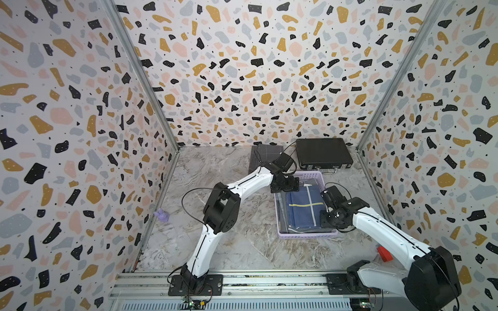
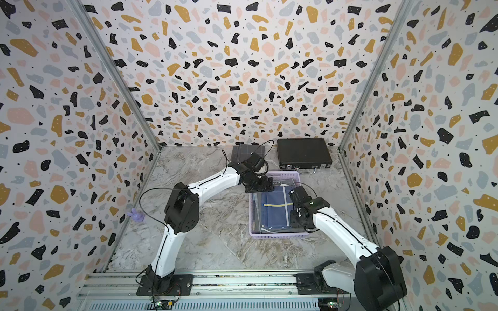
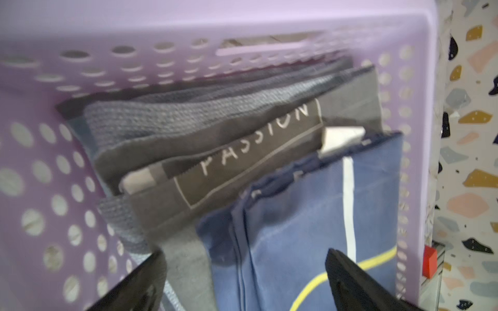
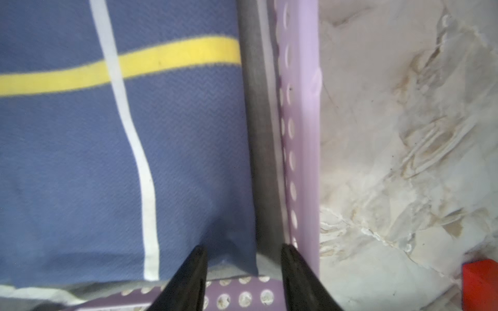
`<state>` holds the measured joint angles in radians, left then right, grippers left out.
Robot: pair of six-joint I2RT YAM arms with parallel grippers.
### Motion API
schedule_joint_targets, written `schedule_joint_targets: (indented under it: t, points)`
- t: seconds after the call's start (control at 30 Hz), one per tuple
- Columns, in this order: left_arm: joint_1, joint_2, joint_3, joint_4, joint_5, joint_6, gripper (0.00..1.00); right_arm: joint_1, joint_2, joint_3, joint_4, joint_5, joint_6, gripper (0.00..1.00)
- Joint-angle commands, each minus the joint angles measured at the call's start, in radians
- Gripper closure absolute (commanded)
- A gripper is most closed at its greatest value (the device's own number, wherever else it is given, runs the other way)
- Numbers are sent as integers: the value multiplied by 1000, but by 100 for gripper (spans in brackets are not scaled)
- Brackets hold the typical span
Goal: Put the folded pillowcase in the basket
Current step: Place the pillowcase in the basket.
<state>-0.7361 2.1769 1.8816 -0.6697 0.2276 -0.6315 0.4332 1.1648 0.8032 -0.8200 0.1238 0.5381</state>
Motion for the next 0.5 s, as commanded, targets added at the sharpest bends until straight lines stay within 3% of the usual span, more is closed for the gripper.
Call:
schedule_joint_targets:
  t: [0.0, 0.2, 0.37, 0.4, 0.47]
  points:
    - [11, -169, -78, 64, -50, 53, 0, -4, -90, 29, -70, 45, 10, 46]
    - [79, -322, -157, 63, -117, 137, 0, -2, -179, 91, -140, 3, 7, 45]
    - [237, -188, -79, 55, 64, 174, 0, -2, -219, 126, -128, -68, -5, 47]
    - [264, -144, -48, 49, 73, 176, 6, -3, -225, 123, -101, -95, -4, 52]
    - [297, -59, 30, 30, 49, 178, 25, -2, -228, 101, -26, -148, 12, 75]
